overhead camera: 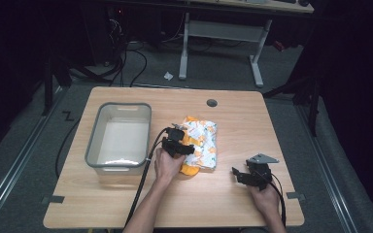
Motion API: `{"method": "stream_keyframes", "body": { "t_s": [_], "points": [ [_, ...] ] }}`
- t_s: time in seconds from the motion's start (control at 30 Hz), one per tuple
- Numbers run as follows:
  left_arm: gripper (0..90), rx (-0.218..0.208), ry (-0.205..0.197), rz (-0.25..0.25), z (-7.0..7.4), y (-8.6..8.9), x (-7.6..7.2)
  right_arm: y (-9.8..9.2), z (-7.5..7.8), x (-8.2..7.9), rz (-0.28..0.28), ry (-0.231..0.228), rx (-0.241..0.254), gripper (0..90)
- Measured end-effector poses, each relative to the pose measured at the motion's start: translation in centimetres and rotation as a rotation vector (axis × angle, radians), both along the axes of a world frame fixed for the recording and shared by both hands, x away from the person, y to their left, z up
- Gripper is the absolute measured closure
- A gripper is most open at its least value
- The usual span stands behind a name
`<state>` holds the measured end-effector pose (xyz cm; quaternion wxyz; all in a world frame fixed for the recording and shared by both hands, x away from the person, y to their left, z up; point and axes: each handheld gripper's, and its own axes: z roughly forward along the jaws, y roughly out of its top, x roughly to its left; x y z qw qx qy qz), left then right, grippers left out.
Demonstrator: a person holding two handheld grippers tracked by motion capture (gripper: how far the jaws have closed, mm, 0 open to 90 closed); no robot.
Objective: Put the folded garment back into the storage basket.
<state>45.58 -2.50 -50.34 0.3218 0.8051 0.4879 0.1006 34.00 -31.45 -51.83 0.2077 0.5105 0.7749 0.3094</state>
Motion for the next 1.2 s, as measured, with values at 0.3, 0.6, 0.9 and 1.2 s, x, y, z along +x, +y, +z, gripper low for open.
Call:
{"method": "stream_keyframes", "body": {
  "t_s": [0.3, 0.6, 0.9, 1.2],
  "points": [
    [32.0, 0.037, 0.012, -0.023, -0.7, -0.6, 0.0, 0.0, 0.0, 0.0, 0.0, 0.0, 0.001, 30.4],
    [50.0, 0.046, -0.005, -0.041, -0.7, -1.1, -0.7, 0.0, 0.0, 0.0, 0.004, 0.0, 0.001, 30.3],
    [67.1, -0.018, 0.004, -0.038, -0.7, -0.9, -1.2, 0.0, 0.0, 0.0, 0.004, 0.0, 0.0, 30.3],
    [73.6, -0.065, 0.027, -0.042, 0.1, -0.4, -1.3, 0.0, 0.0, 0.0, 0.004, 0.0, 0.001, 30.3]
  ]
}}
